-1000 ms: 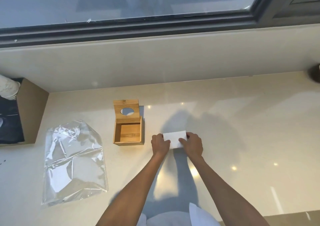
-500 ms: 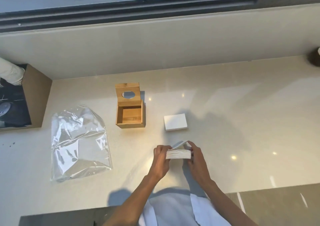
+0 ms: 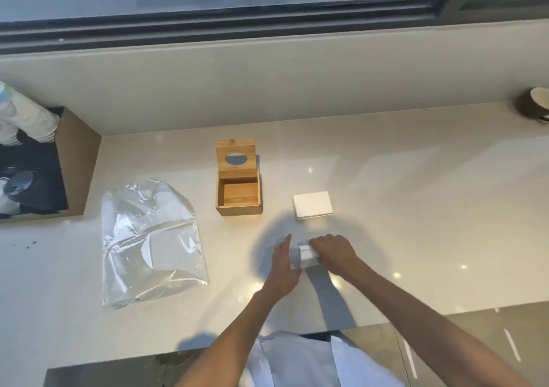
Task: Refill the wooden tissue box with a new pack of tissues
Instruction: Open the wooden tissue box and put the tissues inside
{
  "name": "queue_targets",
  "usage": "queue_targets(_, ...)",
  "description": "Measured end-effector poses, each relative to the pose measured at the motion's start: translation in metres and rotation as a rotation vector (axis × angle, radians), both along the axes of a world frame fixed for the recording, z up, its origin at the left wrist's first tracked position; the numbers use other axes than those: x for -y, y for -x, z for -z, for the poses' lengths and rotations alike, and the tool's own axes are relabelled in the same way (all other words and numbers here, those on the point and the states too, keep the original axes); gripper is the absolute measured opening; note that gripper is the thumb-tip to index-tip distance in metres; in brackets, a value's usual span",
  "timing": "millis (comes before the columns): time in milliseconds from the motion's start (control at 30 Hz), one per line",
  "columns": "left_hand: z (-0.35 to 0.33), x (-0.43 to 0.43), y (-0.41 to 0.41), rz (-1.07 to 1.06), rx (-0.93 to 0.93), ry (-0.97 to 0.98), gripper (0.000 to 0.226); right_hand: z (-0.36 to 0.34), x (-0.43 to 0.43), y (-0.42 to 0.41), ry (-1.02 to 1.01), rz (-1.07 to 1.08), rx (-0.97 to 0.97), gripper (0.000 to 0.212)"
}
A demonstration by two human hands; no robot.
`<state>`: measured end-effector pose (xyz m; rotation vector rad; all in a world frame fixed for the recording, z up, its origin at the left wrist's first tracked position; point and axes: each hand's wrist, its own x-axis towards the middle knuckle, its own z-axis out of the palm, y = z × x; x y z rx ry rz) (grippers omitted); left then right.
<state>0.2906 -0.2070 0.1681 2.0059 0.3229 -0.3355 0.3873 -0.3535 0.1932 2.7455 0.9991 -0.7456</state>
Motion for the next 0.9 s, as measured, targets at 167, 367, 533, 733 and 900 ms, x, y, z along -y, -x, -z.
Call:
queue_targets(167,-0.034,-0.065,0.000,-0.537,0.186,0.117,0.046,-0.080,-0.046,-0.088,-0.345,0.383,-0.254,0.050)
queue_targets(367,-0.041,-0.148,-0.034,-0.796,0.023,0.222,0.053,-0.125,-0.180,-0.136,-0.420,0.180,-0.525,0.054)
queue_targets(533,-0.034,-0.184,-0.068,-0.711,-0.160,0.410,0.047,-0.086,-0.266,-0.135,-0.043,-0.082,-0.278,0.044)
queue_targets(733,-0.018,-0.204,-0.085,-0.577,-0.285,0.403,0.041,-0.079,-0.288,-0.133,0.259,-0.078,-0.350,0.062)
queue_targets(900,-0.016,-0.208,-0.088,-0.568,-0.344,0.354,0.040,-0.071,-0.286,-0.134,0.289,0.039,-0.369,0.069)
